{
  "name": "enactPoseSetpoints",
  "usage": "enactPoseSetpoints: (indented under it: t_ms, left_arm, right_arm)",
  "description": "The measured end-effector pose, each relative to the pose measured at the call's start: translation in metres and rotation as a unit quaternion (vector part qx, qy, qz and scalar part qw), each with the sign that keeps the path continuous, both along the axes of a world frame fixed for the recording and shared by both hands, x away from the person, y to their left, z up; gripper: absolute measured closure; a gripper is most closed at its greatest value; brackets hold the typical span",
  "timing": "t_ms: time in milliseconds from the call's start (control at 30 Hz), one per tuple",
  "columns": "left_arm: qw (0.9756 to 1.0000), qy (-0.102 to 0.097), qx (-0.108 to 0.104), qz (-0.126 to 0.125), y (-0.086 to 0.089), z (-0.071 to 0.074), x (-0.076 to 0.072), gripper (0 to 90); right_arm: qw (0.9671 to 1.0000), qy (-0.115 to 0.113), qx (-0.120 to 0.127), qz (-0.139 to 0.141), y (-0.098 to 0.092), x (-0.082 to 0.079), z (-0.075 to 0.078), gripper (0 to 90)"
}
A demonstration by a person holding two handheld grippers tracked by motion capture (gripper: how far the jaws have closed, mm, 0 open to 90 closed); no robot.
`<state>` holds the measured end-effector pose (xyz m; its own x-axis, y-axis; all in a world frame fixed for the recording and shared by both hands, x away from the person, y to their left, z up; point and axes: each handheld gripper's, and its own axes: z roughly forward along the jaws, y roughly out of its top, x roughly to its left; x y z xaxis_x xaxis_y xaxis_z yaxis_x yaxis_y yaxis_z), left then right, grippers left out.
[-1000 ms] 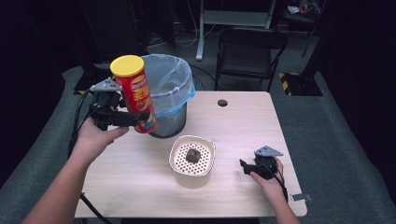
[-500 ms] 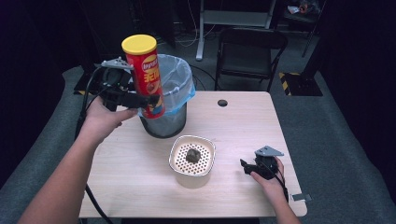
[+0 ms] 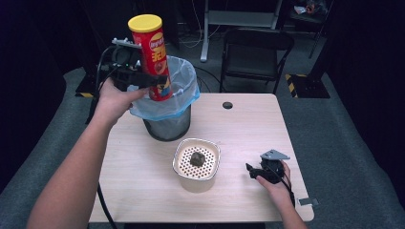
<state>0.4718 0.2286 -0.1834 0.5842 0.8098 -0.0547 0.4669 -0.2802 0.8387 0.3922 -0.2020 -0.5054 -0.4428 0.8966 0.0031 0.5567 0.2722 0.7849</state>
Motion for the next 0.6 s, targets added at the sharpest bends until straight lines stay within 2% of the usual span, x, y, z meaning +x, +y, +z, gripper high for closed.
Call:
enactPoseSetpoints:
  t_ms: [33, 133, 167, 233, 267, 300, 367, 400, 433, 600]
  left_arm:
    - [1.0, 0.001, 0.006, 0.002, 0.0, 0.0, 0.004, 23.2]
    - [0.9998, 0.002, 0.003, 0.019, -0.002, 0.0, 0.013, 23.2]
    - [0.9997, 0.0, -0.004, 0.025, -0.003, -0.001, 0.017, 23.2]
    - [0.9996, 0.001, -0.002, 0.029, -0.003, -0.003, 0.024, 23.2]
    - [0.9994, 0.001, -0.007, 0.035, -0.004, -0.005, 0.027, 23.2]
    - [0.9993, 0.004, 0.008, 0.036, -0.003, -0.006, 0.031, 23.2]
    - [0.9987, 0.007, 0.006, 0.051, -0.005, -0.011, 0.038, 23.2]
    - [0.9983, 0.009, 0.012, 0.056, -0.004, -0.014, 0.042, 23.2]
    - [0.9979, 0.01, 0.008, 0.064, -0.004, -0.016, 0.045, 23.2]
    - [0.9947, 0.011, -0.006, 0.102, -0.003, -0.03, 0.058, 23.2]
  right_arm:
    - [1.0, -0.001, -0.001, 0.002, 0.0, 0.0, 0.0, 25.5]
    - [1.0, -0.002, -0.006, 0.001, -0.001, 0.001, 0.0, 25.6]
    - [1.0, -0.001, -0.006, 0.002, -0.002, 0.001, 0.0, 25.6]
    - [1.0, -0.001, -0.008, 0.0, -0.002, 0.001, -0.001, 25.7]
    - [1.0, -0.001, -0.007, 0.0, -0.002, 0.001, -0.001, 25.7]
    - [1.0, 0.0, -0.006, 0.0, -0.002, 0.001, -0.001, 25.7]
    - [1.0, 0.001, -0.006, 0.002, -0.002, 0.001, -0.001, 25.7]
    - [1.0, -0.001, -0.006, 0.0, -0.001, 0.001, -0.002, 25.7]
    - [0.9999, -0.001, -0.012, 0.006, -0.002, 0.001, -0.002, 25.7]
    - [0.9999, 0.0, -0.009, 0.007, 0.0, 0.001, -0.002, 25.8]
